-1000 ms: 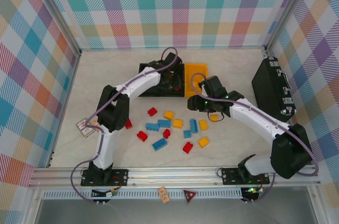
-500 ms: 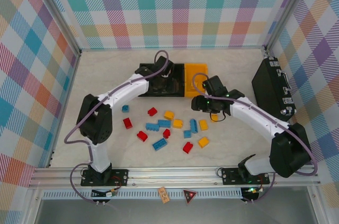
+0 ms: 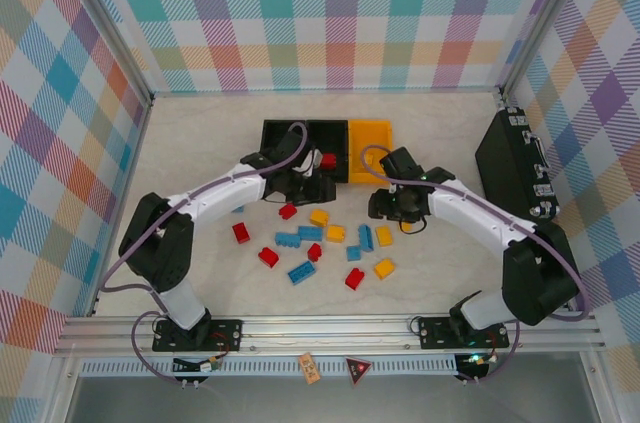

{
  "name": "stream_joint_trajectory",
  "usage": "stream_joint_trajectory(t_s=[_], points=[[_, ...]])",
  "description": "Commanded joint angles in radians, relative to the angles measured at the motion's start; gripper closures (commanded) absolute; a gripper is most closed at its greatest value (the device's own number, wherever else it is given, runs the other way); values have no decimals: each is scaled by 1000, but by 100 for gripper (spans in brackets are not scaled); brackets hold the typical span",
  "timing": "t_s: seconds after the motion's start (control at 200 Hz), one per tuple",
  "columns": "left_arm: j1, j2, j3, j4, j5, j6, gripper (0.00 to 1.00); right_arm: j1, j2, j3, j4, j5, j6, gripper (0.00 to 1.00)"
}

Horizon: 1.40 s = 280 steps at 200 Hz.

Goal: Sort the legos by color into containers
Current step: Place the lego in the container, then pick up the lego from the center of the table.

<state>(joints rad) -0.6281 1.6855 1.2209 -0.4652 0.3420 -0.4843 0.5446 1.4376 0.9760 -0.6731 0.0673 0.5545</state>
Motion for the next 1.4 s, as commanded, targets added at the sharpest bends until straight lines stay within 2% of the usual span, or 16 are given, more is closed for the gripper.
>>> stream_joint_trajectory(t_s=[0.0,0.465,0.62,0.81,0.925,1.19,1.295,1.395], points=[[-14,-58,-40,32,79,30,47,15,25,-40,-30,-10,27,42],[-31,-31,-71,20,41,17,47,46,159,-77,36,-20,48,45],[-37,-25,-74,28,41,10,47,46,177,-73,43,-15,40,53],[-44,-15,-64,20,35,9,47,47,186,-49,32,-12,17,68],[-42,-16,-67,28,29,4,47,46,197,-30,10,1,3,70],[-42,-18,-90,41,20,-9,47,47,205,-10,-1,12,3,70],[-44,-20,-96,45,18,-14,47,46,237,-10,7,5,12,60],[-45,-23,-101,48,17,-21,47,47,249,-8,13,8,16,60]])
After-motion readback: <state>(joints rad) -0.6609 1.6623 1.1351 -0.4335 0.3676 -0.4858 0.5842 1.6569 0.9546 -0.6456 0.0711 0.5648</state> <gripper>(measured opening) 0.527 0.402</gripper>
